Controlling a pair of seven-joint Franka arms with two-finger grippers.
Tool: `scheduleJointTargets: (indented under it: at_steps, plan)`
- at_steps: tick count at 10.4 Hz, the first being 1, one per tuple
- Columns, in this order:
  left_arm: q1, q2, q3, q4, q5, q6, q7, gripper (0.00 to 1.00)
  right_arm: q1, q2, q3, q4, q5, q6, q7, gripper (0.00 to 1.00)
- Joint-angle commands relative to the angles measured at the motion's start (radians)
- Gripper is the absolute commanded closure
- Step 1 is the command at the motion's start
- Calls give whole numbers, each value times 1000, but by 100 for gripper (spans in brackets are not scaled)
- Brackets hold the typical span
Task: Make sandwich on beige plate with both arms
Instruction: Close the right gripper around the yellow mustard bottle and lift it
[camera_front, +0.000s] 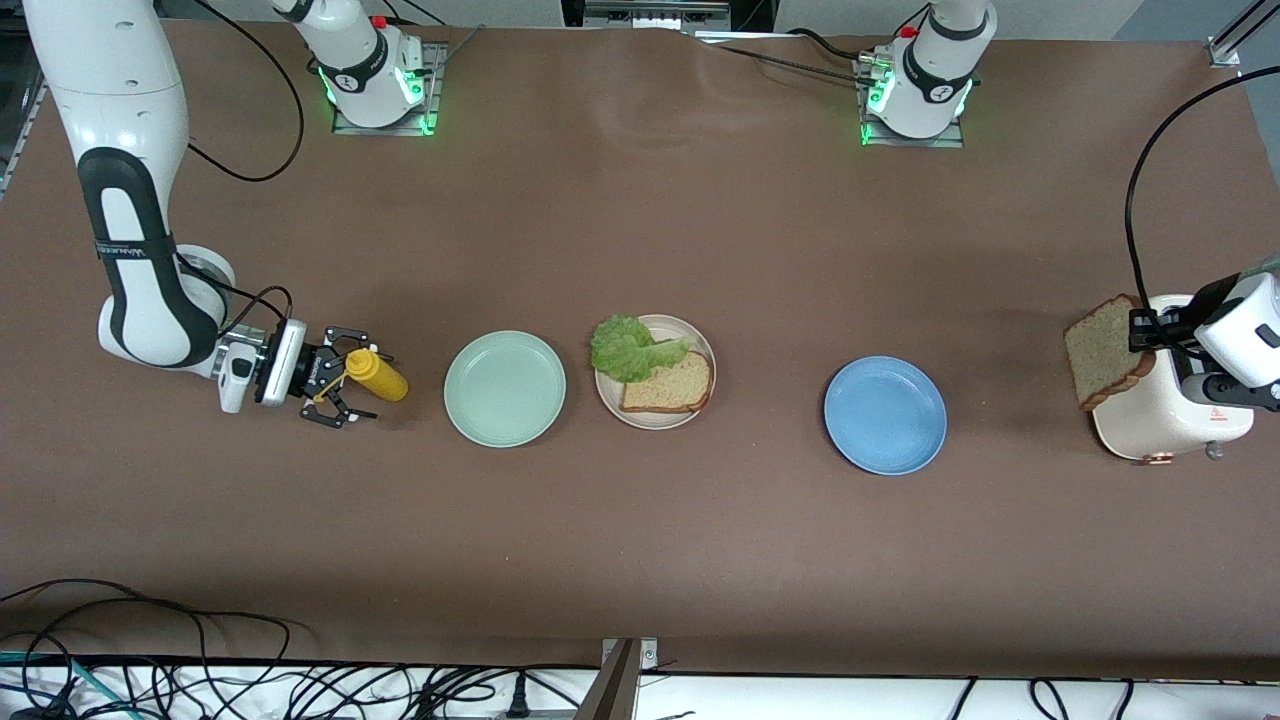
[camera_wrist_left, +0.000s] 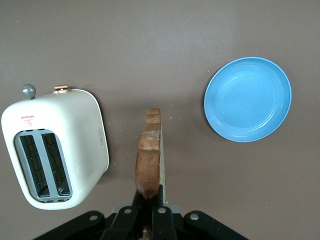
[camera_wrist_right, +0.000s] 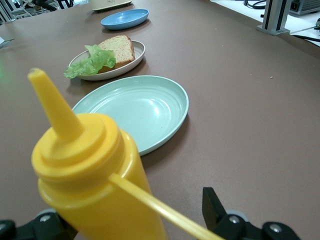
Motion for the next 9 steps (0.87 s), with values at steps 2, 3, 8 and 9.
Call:
scheduleJointTargets:
  at_steps: [2, 3, 8, 9]
  plan:
    - [2, 7, 0, 30, -14, -17, 4, 100, -1, 20, -3, 22, 15, -13, -30, 46]
    - [2, 7, 0, 30, -13, -17, 4, 100, 1, 20, -3, 22, 14, -10, -49, 69]
    - [5, 5, 2, 30, -19, -17, 6, 100, 7, 1, -2, 86, -109, 33, -12, 100]
    - [7, 4, 3, 33, -22, -17, 7, 100, 7, -9, -2, 89, -151, 33, 23, 100]
